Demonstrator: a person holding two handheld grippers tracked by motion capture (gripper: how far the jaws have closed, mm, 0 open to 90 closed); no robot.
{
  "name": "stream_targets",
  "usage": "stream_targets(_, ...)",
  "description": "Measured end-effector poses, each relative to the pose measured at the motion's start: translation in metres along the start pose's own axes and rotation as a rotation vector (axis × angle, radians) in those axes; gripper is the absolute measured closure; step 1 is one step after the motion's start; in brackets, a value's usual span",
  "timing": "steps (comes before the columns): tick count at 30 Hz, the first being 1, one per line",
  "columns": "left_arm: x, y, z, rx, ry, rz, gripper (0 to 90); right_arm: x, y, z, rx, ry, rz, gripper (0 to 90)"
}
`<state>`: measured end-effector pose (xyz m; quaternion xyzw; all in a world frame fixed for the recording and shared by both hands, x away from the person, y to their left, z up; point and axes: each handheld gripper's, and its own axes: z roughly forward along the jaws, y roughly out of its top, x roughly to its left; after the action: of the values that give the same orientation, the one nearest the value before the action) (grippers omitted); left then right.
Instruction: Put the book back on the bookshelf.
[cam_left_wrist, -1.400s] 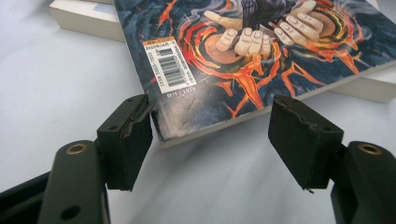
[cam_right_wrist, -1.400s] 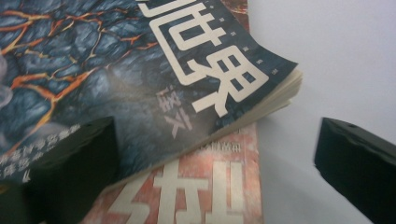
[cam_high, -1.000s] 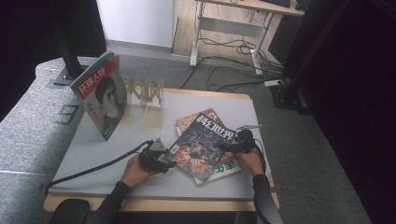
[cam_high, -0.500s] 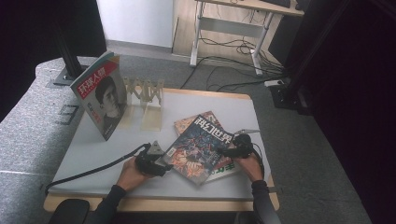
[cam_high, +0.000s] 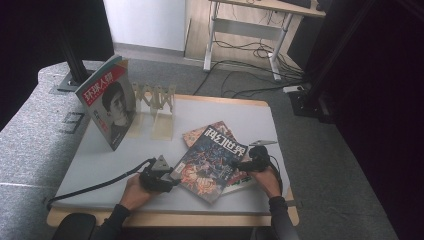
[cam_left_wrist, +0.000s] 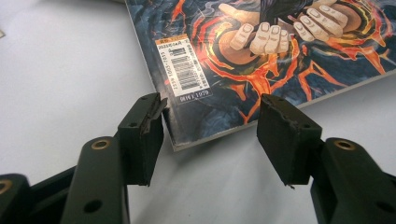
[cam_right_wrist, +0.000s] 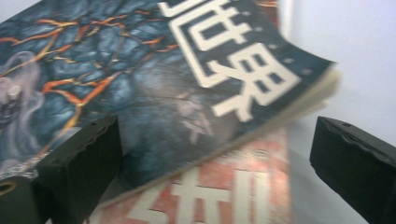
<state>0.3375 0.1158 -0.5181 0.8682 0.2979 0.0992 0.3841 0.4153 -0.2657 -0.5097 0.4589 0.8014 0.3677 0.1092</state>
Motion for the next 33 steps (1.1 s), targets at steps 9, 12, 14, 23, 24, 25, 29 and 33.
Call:
stream_targets(9,0.000,0.004,0.006,-0.022,-0.032,-0.019,39.7,-0.013,0.000,-0.007,-0.002,-0.024,0.021,1.7)
stream_targets(12,0.000,0.007,0.008,-0.033,-0.040,-0.021,39.5,-0.013,0.002,-0.008,0.000,-0.023,0.019,1.8)
stream_targets(14,0.001,0.008,0.011,-0.061,-0.064,-0.049,39.6,-0.013,0.003,-0.008,0.001,-0.023,0.017,1.9)
stream_targets(23,0.001,0.013,0.009,-0.096,-0.086,-0.045,39.3,-0.017,0.002,-0.002,0.012,-0.009,0.031,1.2)
stream_targets(24,0.001,0.013,0.009,-0.093,-0.082,-0.040,38.7,-0.018,0.001,-0.002,0.010,-0.005,0.037,0.9)
stream_targets(25,0.001,0.012,0.009,-0.088,-0.078,-0.037,38.2,-0.018,0.001,-0.002,0.011,-0.003,0.040,0.8)
stream_targets(29,0.001,0.010,0.013,-0.066,-0.069,-0.029,39.1,-0.022,0.003,0.003,0.015,0.026,0.069,0.0)
stream_targets(33,0.002,0.009,0.014,-0.056,-0.073,-0.021,40.7,-0.026,0.007,0.010,0.021,0.051,0.096,0.0)
